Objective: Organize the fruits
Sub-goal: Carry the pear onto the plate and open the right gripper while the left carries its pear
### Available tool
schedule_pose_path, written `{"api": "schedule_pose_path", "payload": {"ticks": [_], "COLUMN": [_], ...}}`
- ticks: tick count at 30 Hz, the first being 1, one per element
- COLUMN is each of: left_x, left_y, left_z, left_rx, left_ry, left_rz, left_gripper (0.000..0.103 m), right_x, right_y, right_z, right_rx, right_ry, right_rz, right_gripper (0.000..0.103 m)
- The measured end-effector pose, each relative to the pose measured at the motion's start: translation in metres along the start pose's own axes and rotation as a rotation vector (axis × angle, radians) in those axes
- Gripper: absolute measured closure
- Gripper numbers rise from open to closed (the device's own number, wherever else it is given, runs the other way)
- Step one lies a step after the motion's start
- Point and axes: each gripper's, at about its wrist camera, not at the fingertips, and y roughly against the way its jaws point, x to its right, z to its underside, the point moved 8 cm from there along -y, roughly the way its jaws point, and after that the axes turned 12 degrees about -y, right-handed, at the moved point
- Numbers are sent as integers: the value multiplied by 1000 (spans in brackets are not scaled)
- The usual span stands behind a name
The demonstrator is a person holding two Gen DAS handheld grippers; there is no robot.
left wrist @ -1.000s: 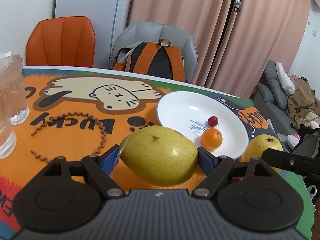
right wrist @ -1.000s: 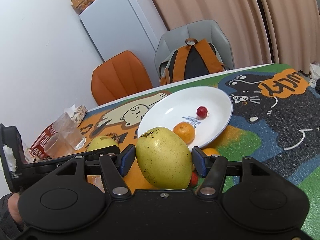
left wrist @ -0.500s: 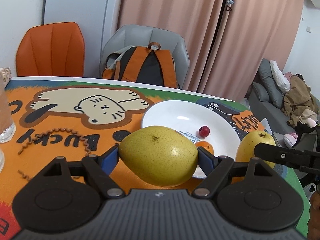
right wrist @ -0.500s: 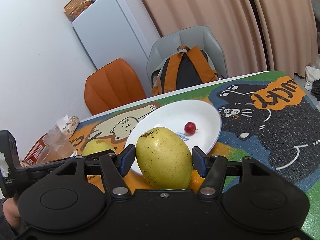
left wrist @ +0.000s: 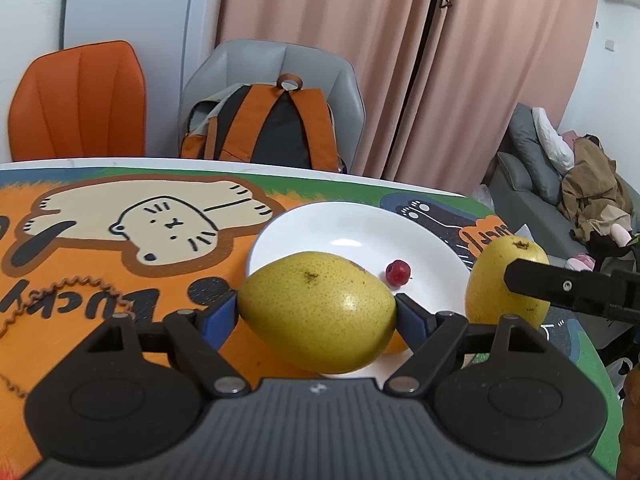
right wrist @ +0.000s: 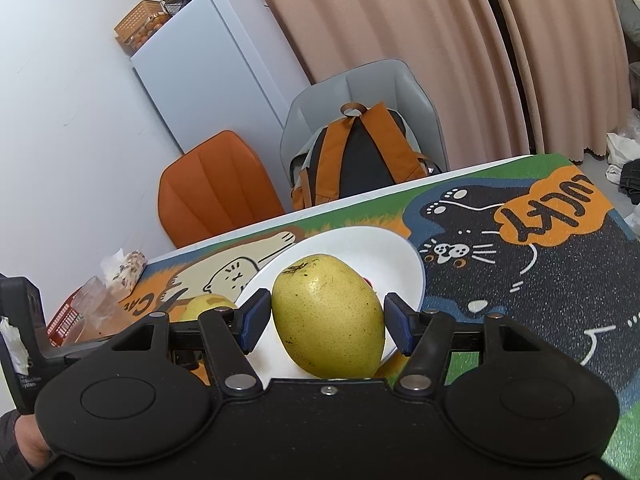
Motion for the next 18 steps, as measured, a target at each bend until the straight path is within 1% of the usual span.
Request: {"api": "schedule_pose_path", "payload": {"ticks": [8, 11, 18], "left_x": [5, 8, -6], "left_y": [-27, -28, -21], "left_z": [2, 1, 0], "left_rx": [-52, -44, -45], "left_ry": [-22, -47, -18], "left_rz": [-7, -21, -56], "left_gripper": [21, 21, 21], "right_x": [5, 5, 5], "right_y": [-12, -13, -19], "right_z": [-6, -7, -8], "right_rx": [-4, -4, -6], "right_ry": [-2, -3, -6], "right_rz": [5, 6, 9], "right_gripper": [45, 45, 45]}}
